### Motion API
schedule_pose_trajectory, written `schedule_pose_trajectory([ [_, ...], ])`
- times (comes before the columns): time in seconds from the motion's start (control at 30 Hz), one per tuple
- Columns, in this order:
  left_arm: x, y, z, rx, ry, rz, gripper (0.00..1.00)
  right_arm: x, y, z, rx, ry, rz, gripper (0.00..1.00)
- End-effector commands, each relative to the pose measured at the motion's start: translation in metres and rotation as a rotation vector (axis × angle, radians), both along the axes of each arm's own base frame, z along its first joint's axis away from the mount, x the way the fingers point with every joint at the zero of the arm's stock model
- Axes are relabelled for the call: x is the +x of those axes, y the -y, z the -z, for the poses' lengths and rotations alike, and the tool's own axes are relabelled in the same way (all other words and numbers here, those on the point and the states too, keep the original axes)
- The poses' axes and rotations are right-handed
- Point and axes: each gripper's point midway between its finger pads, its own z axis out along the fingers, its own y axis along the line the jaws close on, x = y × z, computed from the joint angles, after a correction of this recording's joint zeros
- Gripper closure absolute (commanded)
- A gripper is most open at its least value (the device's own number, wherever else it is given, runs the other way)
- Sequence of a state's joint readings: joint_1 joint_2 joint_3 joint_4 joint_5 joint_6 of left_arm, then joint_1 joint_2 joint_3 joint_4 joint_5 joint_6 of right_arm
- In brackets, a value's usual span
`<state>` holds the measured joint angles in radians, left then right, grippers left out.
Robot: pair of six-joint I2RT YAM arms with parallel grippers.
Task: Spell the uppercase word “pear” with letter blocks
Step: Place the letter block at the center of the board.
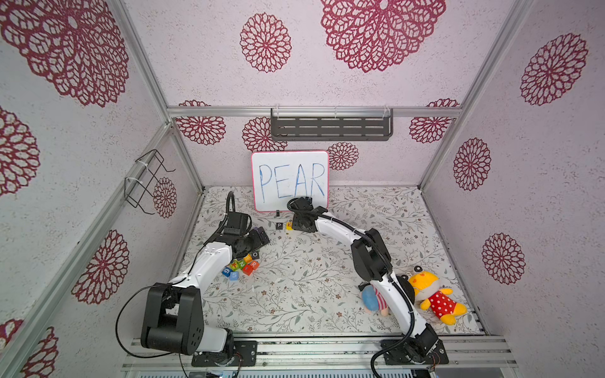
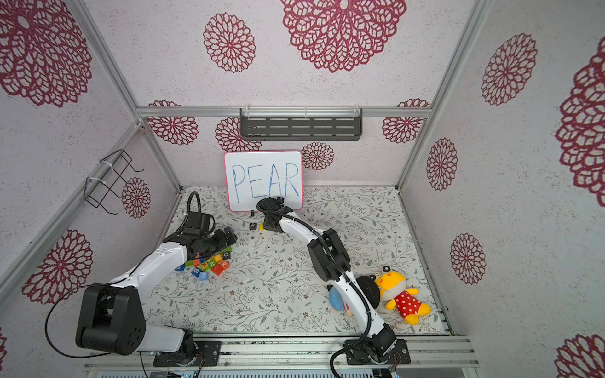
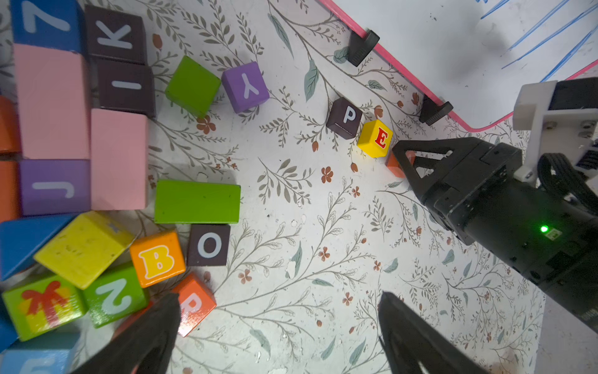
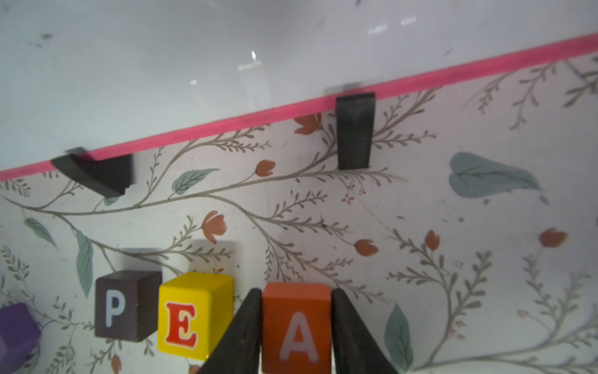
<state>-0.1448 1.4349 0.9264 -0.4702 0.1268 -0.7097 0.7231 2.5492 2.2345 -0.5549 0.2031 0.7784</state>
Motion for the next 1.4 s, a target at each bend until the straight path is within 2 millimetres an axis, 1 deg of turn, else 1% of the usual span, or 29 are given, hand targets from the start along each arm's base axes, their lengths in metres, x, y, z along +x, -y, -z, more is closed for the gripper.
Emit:
schedule_pose_trajectory([
  [0.0,-0.003,-0.003,-0.001,-0.005,0.001,-0.007,0.02,-0.001,-0.001,-0.001,0.003,-0.009,0.002,0.60],
  [0.1,-0.005,-0.004,-0.002,-0.006,0.002,-0.008,0.02,0.000,-0.003,-0.005,0.013,-0.003,0.002,0.57],
  [0.23,-0.008,-0.005,-0.002,-0.007,0.000,-0.015,0.02,0.002,-0.004,-0.017,0.027,0.016,-0.001,0.53],
  [0.37,-0.015,-0.007,-0.005,-0.014,-0.002,-0.026,0.02,0.005,-0.001,-0.042,0.035,0.050,-0.010,0.51],
  [0.5,-0.027,-0.013,-0.013,-0.004,0.002,-0.046,0.02,0.000,0.000,-0.067,0.062,0.081,-0.015,0.49],
  [0.6,-0.042,-0.021,-0.016,0.015,0.002,-0.070,0.02,-0.012,-0.003,-0.078,0.096,0.090,-0.023,0.49],
  [0.7,-0.055,-0.027,-0.017,-0.001,0.012,-0.096,0.02,-0.027,-0.004,-0.087,0.091,0.102,-0.038,0.48],
  [0.8,-0.066,-0.032,-0.015,-0.021,0.002,-0.121,0.02,-0.050,-0.009,-0.089,0.104,0.089,-0.051,0.48],
  [0.87,-0.072,-0.039,-0.010,-0.018,-0.021,-0.149,0.02,-0.071,-0.021,-0.088,0.126,0.078,-0.068,0.48],
  [0.93,-0.074,-0.043,-0.006,-0.024,-0.033,-0.158,0.02,-0.089,-0.035,-0.084,0.153,0.060,-0.078,0.48],
  [1.03,-0.076,-0.050,0.002,-0.024,-0.064,-0.179,0.02,-0.109,-0.060,-0.074,0.212,0.013,-0.100,0.47],
  [1.1,-0.078,-0.055,0.004,-0.017,-0.077,-0.186,0.02,-0.121,-0.077,-0.071,0.250,-0.007,-0.122,0.46],
  [1.2,-0.080,-0.061,0.000,-0.006,-0.065,-0.208,0.02,-0.137,-0.103,-0.067,0.284,-0.025,-0.168,0.43],
  [1.33,-0.082,-0.066,-0.007,-0.008,-0.041,-0.231,0.02,-0.152,-0.132,-0.059,0.270,-0.037,-0.228,0.37],
  [1.37,-0.082,-0.067,-0.009,-0.007,-0.040,-0.233,0.02,-0.154,-0.137,-0.055,0.259,-0.041,-0.241,0.34],
])
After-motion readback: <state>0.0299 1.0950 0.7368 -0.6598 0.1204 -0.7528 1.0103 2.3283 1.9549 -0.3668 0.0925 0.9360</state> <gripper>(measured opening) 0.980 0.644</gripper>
